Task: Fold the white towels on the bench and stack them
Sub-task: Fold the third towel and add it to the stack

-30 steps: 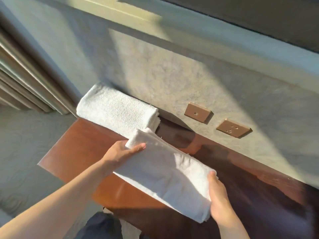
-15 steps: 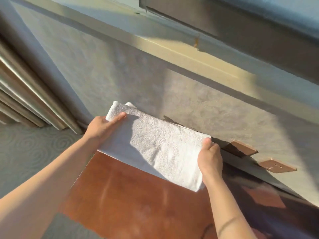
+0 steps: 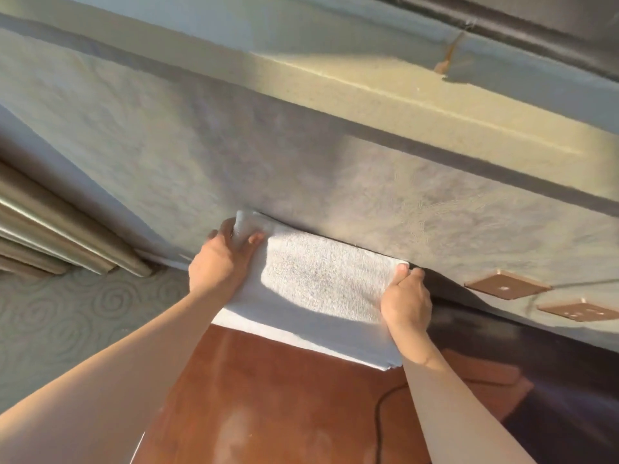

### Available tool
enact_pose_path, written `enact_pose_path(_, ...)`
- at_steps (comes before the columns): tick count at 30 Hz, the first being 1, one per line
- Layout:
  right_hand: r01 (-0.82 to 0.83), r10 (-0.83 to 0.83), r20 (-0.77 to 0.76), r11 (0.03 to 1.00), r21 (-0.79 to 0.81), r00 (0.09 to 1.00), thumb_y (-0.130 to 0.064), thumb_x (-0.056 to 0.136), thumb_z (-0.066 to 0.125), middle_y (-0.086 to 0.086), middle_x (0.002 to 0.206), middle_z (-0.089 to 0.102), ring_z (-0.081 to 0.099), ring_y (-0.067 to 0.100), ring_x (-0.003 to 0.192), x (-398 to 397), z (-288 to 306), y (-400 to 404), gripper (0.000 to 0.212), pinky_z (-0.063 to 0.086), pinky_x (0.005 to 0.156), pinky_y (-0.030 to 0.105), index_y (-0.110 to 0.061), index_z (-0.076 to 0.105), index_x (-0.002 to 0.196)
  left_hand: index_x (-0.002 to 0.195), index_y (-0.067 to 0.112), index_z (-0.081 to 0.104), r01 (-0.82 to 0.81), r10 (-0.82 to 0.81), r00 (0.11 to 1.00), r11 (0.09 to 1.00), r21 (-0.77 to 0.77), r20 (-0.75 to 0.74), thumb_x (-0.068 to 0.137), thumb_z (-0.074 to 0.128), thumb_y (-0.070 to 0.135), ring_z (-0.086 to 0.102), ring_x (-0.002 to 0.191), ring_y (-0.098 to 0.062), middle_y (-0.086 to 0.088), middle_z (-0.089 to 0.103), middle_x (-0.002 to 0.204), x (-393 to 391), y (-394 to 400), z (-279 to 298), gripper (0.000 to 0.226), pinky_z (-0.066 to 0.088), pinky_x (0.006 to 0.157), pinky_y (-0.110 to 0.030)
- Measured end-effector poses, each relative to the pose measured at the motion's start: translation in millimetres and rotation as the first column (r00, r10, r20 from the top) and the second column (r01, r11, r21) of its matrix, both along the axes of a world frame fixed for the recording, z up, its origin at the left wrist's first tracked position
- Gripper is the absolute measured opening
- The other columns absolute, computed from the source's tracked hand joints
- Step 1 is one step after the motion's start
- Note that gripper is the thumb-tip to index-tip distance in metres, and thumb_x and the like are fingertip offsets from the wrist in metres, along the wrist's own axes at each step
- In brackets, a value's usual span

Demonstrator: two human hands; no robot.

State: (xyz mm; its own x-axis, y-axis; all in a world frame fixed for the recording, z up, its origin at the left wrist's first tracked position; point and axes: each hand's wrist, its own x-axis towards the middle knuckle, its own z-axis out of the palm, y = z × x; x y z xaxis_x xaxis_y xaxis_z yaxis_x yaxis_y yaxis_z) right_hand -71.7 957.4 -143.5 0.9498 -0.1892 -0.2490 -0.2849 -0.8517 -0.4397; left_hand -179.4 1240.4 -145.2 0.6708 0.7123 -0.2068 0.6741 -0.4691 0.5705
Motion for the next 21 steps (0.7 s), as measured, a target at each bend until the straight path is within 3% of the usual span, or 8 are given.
enact_pose_path(2,0.02,-0.02,0.0,0.999,-0.027,1.0,-0.043,0.109,0.018,0.026,0.115,0.065,0.061,0.046,0.107,1.3,-2.7,2.3,0.047,0.033,0.075,0.042,-0.007,0.045,0.122,0.121,0.043,0.044,0.024,-0.025,0.999,0.998,0.054,0.028,0.086,0.043,0.08,0.064,0.098,-0.035,0.006,0.052,0.103,-1.7,-2.6,-0.7,0.051,0.04,0.075,-0.04)
enact_pose_path(4,0.012,-0.011,0.003,0.997,-0.074,1.0,-0.043,0.109,0.018,0.025,0.113,0.066,0.062,0.045,0.105,1.0,-1.8,3.2,0.046,0.034,0.075,0.042,-0.009,0.045,0.123,0.121,0.037,0.051,0.033,-0.041,0.998,0.986,0.162,0.046,0.09,0.048,0.073,0.064,0.097,-0.038,-0.001,0.057,0.111,-3.1,-3.5,1.7,0.047,0.042,0.077,-0.042)
enact_pose_path(6,-0.006,0.01,0.035,0.992,-0.128,0.999,-0.042,0.109,0.02,0.023,0.109,0.068,0.064,0.044,0.101,-1.6,3.2,1.4,0.042,0.034,0.073,0.042,-0.009,0.045,0.118,0.119,0.024,0.059,0.06,-0.112,0.978,0.959,0.277,0.175,0.093,0.058,0.06,0.058,0.102,-0.041,-0.01,0.06,0.116,-3.6,-3.2,8.9,0.043,0.042,0.085,-0.046)
enact_pose_path(9,-0.019,0.042,0.138,0.987,-0.161,0.99,-0.038,0.109,0.022,0.02,0.105,0.07,0.065,0.043,0.097,-7.0,8.8,-3.0,0.035,0.033,0.07,0.041,-0.01,0.043,0.113,0.111,0.022,0.052,0.141,-0.227,0.888,0.962,0.234,0.4,0.096,0.062,0.047,0.059,0.087,-0.038,0.002,0.059,0.091,-1.0,-2.0,21.9,0.031,0.039,0.072,-0.036)
enact_pose_path(11,-0.003,0.033,0.199,0.988,-0.153,0.979,-0.038,0.109,0.023,0.019,0.105,0.07,0.065,0.043,0.096,-10.5,11.3,-4.9,0.033,0.033,0.07,0.042,-0.011,0.042,0.112,0.108,0.027,0.044,0.16,-0.211,0.916,0.972,0.171,0.342,0.097,0.059,0.052,0.061,0.074,-0.039,0.01,0.054,0.078,8.4,0.0,22.6,0.031,0.037,0.063,-0.034)
enact_pose_path(14,0.023,0.009,0.228,0.99,-0.138,0.974,-0.038,0.109,0.025,0.021,0.109,0.068,0.065,0.045,0.098,-7.3,11.3,-0.8,0.034,0.039,0.074,0.045,-0.01,0.043,0.112,0.093,0.034,0.032,0.155,-0.174,0.976,0.978,0.138,0.133,0.095,0.047,0.066,0.053,0.065,-0.034,0.012,0.044,0.062,22.7,4.5,15.1,0.035,0.036,0.06,-0.036)
enact_pose_path(17,0.037,-0.018,0.133,0.99,-0.139,0.991,-0.041,0.109,0.023,0.02,0.114,0.068,0.064,0.045,0.103,0.9,7.0,3.2,0.037,0.037,0.076,0.045,-0.011,0.044,0.115,0.087,0.034,0.027,0.135,-0.15,0.986,0.977,0.167,0.079,0.094,0.044,0.07,0.041,0.06,-0.026,0.013,0.04,0.06,27.0,3.8,8.7,0.04,0.033,0.059,-0.036)
enact_pose_path(21,0.018,-0.017,0.008,0.987,-0.161,1.0,-0.043,0.109,0.019,0.02,0.116,0.068,0.063,0.043,0.107,5.5,9.1,0.9,0.041,0.032,0.076,0.042,-0.013,0.045,0.12,0.085,0.03,0.037,0.052,-0.055,0.996,0.997,0.051,0.068,0.088,0.049,0.075,0.049,0.063,-0.026,0.012,0.049,0.064,20.6,3.6,9.9,0.047,0.036,0.06,-0.035)
